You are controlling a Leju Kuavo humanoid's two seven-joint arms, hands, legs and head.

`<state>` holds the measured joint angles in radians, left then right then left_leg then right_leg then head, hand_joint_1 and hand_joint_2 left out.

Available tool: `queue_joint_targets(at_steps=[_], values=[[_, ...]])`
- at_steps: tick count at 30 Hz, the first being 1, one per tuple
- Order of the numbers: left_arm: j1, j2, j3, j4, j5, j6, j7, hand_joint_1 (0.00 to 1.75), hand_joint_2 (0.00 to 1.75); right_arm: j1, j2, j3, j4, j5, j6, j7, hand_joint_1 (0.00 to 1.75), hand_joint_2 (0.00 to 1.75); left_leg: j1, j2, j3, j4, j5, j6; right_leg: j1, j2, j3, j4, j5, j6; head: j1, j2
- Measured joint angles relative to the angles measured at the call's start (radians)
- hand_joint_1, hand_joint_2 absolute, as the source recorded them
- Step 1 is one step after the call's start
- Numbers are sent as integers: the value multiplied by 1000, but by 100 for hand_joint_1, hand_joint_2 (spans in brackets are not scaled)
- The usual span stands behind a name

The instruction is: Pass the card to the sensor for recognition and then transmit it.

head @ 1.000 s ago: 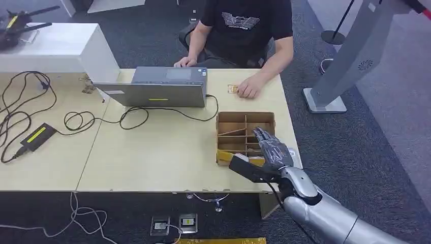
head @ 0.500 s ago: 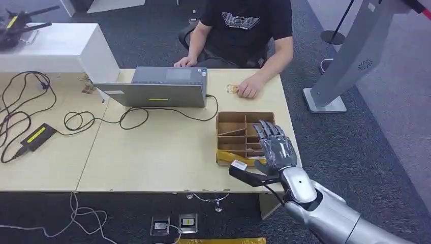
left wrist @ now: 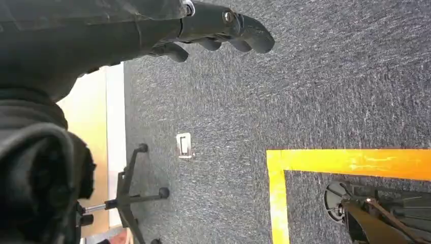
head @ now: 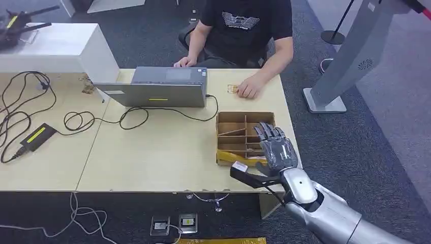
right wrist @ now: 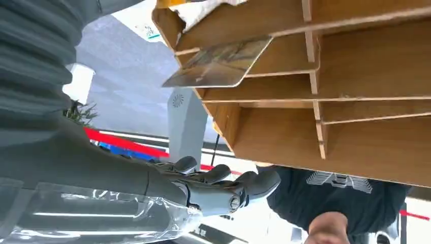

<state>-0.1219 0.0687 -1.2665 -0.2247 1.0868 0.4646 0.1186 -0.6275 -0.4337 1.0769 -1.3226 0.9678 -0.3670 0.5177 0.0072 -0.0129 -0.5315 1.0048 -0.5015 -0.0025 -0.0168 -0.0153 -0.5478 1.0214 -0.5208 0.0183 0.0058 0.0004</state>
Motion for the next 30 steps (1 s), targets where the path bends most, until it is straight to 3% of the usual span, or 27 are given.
queue_joint_targets(at_steps=[24,25,26,27,30], values=[[0,0,0,0,2,-5,-11,0,0,11,-3,-1,-16,-87,34,-18,0,175,0,0,0,0,0,0,0,0,0,0,0,0,0,0],[0,0,0,0,2,-5,-11,0,0,11,-3,-1,-16,-91,32,-20,7,175,0,0,0,0,0,0,0,0,0,0,0,0,0,0],[0,0,0,0,2,-5,-11,0,0,11,-2,-1,-16,-95,30,-22,145,175,0,0,0,0,0,0,0,0,0,0,0,0,0,0],[0,0,0,0,2,-5,-12,0,0,11,0,0,-15,-99,29,-26,175,175,0,0,0,0,0,0,0,0,0,0,0,0,0,0],[0,0,0,0,2,-5,-14,0,0,11,7,0,-10,-103,28,-29,175,175,0,0,0,0,0,0,0,0,0,0,0,0,0,0]])
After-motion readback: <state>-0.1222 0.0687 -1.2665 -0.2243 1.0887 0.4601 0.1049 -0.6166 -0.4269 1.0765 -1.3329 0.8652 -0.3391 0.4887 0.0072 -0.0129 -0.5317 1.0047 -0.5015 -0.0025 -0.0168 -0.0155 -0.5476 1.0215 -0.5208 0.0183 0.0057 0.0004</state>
